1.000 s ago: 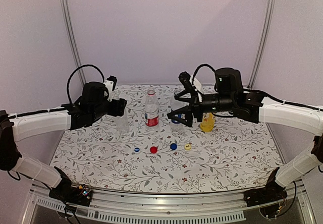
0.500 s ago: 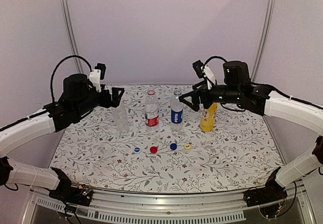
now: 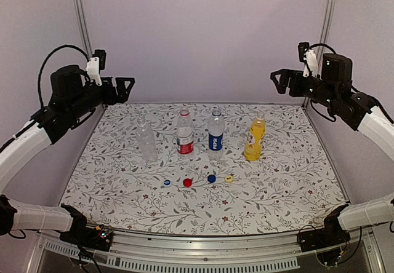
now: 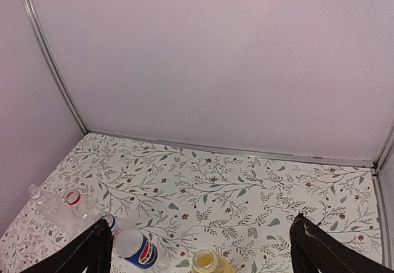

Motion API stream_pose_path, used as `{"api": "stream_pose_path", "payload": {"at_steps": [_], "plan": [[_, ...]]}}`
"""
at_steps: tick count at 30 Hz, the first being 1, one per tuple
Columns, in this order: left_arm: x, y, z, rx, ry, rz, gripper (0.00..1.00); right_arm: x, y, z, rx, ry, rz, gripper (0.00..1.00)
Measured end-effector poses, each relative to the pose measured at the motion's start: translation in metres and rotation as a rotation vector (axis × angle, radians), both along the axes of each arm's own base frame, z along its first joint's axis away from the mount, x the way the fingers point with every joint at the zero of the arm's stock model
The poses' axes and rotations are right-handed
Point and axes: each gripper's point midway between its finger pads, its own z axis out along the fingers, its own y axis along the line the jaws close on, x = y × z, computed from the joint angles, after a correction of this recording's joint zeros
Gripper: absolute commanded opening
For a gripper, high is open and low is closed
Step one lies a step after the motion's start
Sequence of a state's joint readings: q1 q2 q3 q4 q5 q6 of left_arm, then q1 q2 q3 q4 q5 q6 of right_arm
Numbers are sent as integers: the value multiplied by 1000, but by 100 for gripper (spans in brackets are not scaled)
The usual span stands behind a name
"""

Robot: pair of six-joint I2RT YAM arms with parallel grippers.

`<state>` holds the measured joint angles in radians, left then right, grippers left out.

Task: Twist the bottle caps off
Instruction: Reset both arms

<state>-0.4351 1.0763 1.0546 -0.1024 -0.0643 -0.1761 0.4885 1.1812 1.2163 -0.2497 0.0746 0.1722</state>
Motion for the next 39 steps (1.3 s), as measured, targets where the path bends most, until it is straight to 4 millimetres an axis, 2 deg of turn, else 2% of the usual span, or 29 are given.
{"api": "stream_pose_path", "payload": {"at_steps": [3, 7, 11, 16, 23, 30, 39], "plan": [[2, 13, 4, -8, -9, 15, 100, 2, -27, 17, -5, -38, -86, 99], [1, 23, 10, -11, -26, 19, 100, -3, -42, 23, -28, -57, -143, 99], [-3, 26, 16, 0, -56, 16, 100, -9, -47, 30, -38, -82, -155, 99], [-17, 32, 14, 2, -116, 19, 100, -28, -56, 35, -33, -138, -154, 99], [-21, 36, -1, 7, -136, 26, 100, -45, -66, 44, -17, -222, -159, 99], [-26, 42, -1, 5, -163, 50, 100, -51, -71, 38, -20, -248, -171, 99], [-26, 43, 4, 8, -186, 54, 100, -51, -72, 41, -17, -263, -180, 99]]}}
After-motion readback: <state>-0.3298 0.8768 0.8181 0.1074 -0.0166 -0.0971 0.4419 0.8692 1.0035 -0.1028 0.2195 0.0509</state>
